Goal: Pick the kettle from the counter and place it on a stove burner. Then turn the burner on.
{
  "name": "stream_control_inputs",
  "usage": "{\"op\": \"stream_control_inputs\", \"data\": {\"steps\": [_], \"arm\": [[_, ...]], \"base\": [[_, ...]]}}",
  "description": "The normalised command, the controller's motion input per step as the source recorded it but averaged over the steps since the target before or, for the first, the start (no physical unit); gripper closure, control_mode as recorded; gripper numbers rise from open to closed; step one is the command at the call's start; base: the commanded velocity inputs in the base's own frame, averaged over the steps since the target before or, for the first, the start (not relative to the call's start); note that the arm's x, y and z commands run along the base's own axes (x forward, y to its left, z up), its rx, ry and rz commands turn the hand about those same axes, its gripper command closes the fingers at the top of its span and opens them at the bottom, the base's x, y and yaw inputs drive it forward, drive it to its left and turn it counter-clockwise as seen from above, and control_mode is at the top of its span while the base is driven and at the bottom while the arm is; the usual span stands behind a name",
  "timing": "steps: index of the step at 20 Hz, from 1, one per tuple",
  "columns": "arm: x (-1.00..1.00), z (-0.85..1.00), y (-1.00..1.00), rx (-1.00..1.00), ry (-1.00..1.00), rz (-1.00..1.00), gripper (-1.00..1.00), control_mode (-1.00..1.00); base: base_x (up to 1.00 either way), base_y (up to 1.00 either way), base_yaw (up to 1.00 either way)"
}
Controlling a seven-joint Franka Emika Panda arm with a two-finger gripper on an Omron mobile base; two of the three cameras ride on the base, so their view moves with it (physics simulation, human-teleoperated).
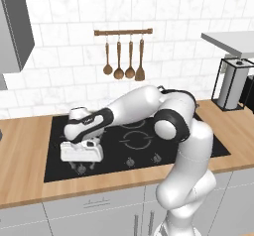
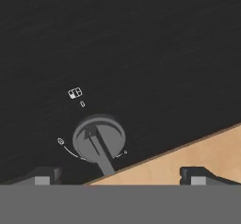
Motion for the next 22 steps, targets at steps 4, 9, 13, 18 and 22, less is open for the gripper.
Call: {"op": "stream_control_inputs", "data": {"steps": [4, 9, 13, 18, 22], "arm": [[0.01, -0.23, 0.01, -0.01, 0.0, 0.01, -1.0, -1.0], [0.16, -0.14, 0.07, -0.02, -0.02, 0.06, -1.0, -1.0], [0.25, -0.03, 0.09, -0.02, -0.02, 0.08, -1.0, -1.0], [0.25, -0.03, 0.04, -0.02, -0.02, 0.08, -1.0, -1.0], [0.12, -0.11, 0.0, -0.01, -0.04, 0.08, -1.0, -1.0]], "base": [[0.0, 0.0, 0.0], [0.0, 0.0, 0.0], [0.0, 0.0, 0.0], [0.0, 0.0, 0.0], [0.0, 0.0, 0.0]]}}
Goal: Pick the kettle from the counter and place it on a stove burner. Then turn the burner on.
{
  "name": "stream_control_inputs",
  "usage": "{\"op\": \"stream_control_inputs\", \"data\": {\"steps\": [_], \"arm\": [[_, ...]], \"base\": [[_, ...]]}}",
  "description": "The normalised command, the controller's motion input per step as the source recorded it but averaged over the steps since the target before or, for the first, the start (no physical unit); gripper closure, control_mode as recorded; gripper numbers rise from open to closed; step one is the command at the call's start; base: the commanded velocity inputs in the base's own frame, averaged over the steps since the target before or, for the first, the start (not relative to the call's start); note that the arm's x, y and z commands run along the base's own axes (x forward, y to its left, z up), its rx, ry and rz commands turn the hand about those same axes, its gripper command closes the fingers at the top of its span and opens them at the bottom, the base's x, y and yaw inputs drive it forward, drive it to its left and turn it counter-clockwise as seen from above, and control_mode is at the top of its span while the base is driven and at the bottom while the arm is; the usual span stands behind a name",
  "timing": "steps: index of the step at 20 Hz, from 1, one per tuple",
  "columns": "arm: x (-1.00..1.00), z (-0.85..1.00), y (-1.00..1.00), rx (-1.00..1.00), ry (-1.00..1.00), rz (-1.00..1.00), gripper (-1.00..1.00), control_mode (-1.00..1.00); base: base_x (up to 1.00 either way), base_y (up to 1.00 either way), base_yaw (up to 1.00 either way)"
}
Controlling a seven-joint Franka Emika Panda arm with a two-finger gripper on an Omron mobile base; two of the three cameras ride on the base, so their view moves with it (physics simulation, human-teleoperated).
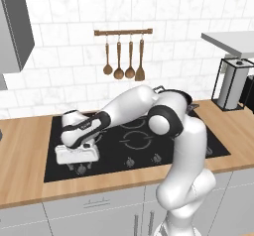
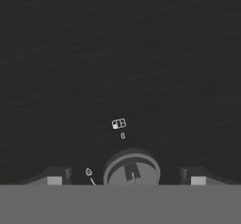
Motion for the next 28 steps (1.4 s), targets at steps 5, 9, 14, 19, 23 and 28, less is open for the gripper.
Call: {"op": "stream_control_inputs", "data": {"steps": [5, 9, 14, 19, 23, 28], "arm": [[-0.01, -0.25, 0.0, -0.02, -0.04, 0.07, 1.0, -1.0], [-0.18, -0.28, 0.0, -0.01, -0.04, 0.02, 1.0, -1.0], [-0.47, -0.26, -0.12, 0.0, -0.03, 0.0, 1.0, -1.0], [-0.47, -0.04, -0.26, 0.0, -0.01, -0.04, 1.0, -1.0], [-0.71, -0.12, -0.51, 0.0, -0.02, -0.07, 1.0, -1.0], [-0.18, -0.02, -0.07, 0.0, 0.0, -0.02, 1.0, -1.0]], "base": [[0.0, 0.0, 0.0], [0.0, 0.0, 0.0], [0.0, 0.0, 0.0], [0.0, 0.0, 0.0], [0.0, 0.0, 0.0], [0.0, 0.0, 0.0]]}}
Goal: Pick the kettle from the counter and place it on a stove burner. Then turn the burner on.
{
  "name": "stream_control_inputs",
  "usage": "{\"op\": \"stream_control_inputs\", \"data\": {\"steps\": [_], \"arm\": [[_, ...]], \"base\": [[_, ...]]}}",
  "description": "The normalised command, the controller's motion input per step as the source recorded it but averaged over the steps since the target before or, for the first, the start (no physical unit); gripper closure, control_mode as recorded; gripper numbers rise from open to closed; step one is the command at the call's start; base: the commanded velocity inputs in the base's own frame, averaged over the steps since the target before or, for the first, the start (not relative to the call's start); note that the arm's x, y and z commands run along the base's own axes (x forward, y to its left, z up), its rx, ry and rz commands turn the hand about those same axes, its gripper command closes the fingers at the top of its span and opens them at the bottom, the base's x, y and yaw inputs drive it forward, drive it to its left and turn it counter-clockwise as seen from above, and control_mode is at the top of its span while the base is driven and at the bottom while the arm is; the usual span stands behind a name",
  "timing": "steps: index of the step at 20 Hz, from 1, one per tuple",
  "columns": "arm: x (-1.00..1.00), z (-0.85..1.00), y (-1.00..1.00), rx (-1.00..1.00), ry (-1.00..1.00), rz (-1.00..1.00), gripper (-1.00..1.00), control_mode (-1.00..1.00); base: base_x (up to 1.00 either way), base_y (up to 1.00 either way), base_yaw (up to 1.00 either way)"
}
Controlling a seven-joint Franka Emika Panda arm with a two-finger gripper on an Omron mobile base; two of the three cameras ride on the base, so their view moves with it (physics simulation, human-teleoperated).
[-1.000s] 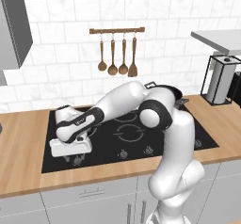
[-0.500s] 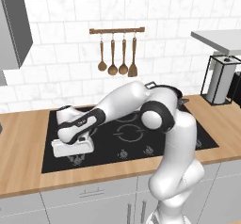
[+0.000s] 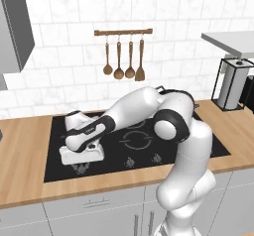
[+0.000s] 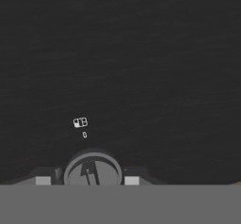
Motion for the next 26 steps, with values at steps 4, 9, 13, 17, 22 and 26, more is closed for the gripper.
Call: {"op": "stream_control_inputs", "data": {"steps": [4, 9, 13, 17, 22, 26], "arm": [[0.0, -0.08, 0.01, 0.0, 0.0, 0.11, 1.0, -1.0], [-0.01, -0.21, 0.0, 0.0, 0.0, 0.4, 1.0, -1.0], [-0.02, -0.27, 0.0, 0.0, 0.0, 0.45, 1.0, -1.0], [-0.03, -0.34, 0.0, 0.0, 0.0, 0.46, 1.0, -1.0], [-0.05, -0.39, 0.0, 0.0, 0.0, 0.48, 1.0, -1.0], [-0.06, -0.36, 0.0, 0.0, 0.0, 0.47, 1.0, -1.0]], "base": [[0.0, 0.0, 0.0], [0.0, 0.0, 0.0], [0.0, 0.0, 0.0], [0.0, 0.0, 0.0], [0.0, 0.0, 0.0], [0.0, 0.0, 0.0]]}}
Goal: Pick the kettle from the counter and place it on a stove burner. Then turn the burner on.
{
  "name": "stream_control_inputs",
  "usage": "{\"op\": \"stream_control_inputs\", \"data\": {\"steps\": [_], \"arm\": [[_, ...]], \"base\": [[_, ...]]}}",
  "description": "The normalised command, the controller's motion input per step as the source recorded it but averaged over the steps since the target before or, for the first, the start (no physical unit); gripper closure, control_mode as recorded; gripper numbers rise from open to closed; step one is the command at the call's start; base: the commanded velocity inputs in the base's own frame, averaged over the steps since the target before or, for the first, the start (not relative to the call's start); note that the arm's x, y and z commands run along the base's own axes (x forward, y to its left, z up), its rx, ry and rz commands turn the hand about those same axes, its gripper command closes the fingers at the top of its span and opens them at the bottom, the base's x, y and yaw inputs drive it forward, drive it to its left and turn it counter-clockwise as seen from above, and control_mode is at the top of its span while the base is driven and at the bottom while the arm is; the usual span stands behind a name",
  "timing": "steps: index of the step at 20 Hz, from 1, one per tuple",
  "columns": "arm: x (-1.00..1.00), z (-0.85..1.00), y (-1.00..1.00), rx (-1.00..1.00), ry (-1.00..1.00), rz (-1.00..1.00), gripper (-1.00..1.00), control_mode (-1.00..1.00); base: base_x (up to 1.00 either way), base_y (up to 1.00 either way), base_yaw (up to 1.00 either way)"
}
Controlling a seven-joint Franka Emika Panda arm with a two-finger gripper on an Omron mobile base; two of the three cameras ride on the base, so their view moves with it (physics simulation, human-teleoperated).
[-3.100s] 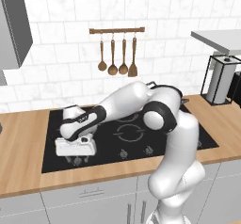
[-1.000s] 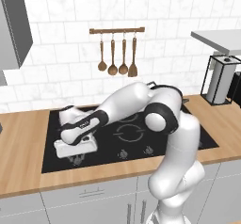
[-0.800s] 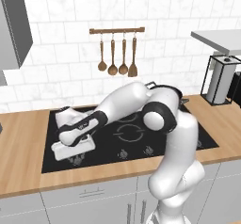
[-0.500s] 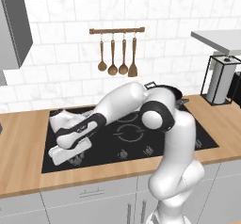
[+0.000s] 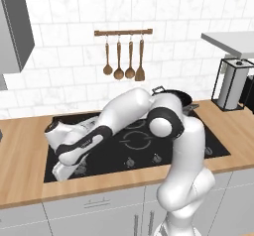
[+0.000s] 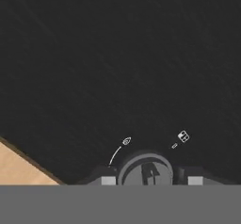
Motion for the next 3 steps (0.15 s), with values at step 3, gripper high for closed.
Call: {"op": "stream_control_inputs", "data": {"steps": [3], "arm": [[-0.04, -0.04, 0.0, 0.0, -0.02, 0.22, 1.0, -1.0]], "base": [[0.0, 0.0, 0.0]]}}
